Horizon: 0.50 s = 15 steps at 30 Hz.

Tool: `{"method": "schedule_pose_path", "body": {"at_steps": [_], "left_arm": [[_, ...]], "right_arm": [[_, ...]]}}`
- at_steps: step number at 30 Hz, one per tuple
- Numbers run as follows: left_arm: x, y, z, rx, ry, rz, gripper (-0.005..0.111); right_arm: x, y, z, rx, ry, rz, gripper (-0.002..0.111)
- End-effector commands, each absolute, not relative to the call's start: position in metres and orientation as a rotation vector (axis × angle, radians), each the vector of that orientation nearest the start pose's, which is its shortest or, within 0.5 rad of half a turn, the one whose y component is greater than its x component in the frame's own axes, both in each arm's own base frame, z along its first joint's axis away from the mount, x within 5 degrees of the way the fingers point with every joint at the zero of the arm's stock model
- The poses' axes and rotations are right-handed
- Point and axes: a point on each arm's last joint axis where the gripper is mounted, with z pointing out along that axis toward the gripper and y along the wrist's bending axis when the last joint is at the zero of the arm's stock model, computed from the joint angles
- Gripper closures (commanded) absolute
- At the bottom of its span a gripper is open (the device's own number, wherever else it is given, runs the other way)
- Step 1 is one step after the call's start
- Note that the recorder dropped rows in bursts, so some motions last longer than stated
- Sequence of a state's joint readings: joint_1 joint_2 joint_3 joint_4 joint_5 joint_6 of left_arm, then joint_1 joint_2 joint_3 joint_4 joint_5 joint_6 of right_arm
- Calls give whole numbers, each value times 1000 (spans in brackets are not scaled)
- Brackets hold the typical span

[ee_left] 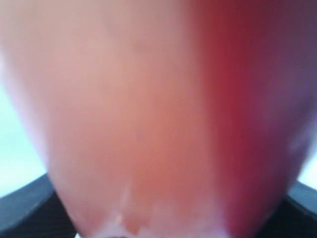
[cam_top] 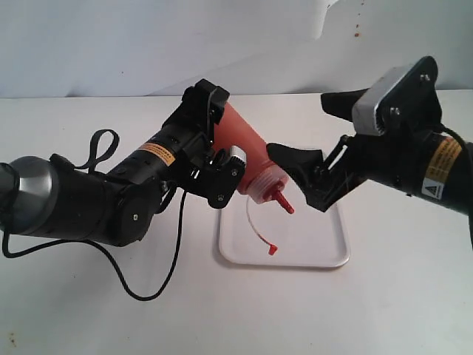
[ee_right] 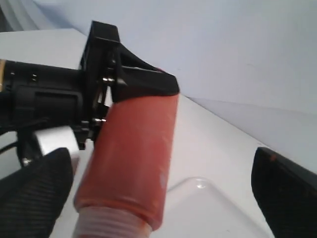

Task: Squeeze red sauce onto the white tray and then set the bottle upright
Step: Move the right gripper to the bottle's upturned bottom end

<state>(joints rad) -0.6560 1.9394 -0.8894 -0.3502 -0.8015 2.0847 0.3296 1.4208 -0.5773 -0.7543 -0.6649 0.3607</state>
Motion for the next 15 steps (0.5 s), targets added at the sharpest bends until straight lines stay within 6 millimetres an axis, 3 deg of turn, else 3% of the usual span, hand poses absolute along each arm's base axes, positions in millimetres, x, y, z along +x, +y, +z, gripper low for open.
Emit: {"method": "schedule_pose_path", "body": {"at_steps": [1, 7, 11, 15], "left_arm": [[320, -218, 176, 1620, 780, 1095, 107], [321, -216, 178, 1596, 795, 1108, 107], [321, -216, 178, 1585, 800, 1114, 107], [321, -216, 178, 1588, 800, 1112, 107]], "right_arm": [[250, 137, 238, -955, 1616, 527, 19], [259, 136, 225, -1023, 1731, 460, 19], [263, 137, 216, -1079, 1714, 425, 19], [269, 137, 211, -1032, 1726, 415, 19]]}}
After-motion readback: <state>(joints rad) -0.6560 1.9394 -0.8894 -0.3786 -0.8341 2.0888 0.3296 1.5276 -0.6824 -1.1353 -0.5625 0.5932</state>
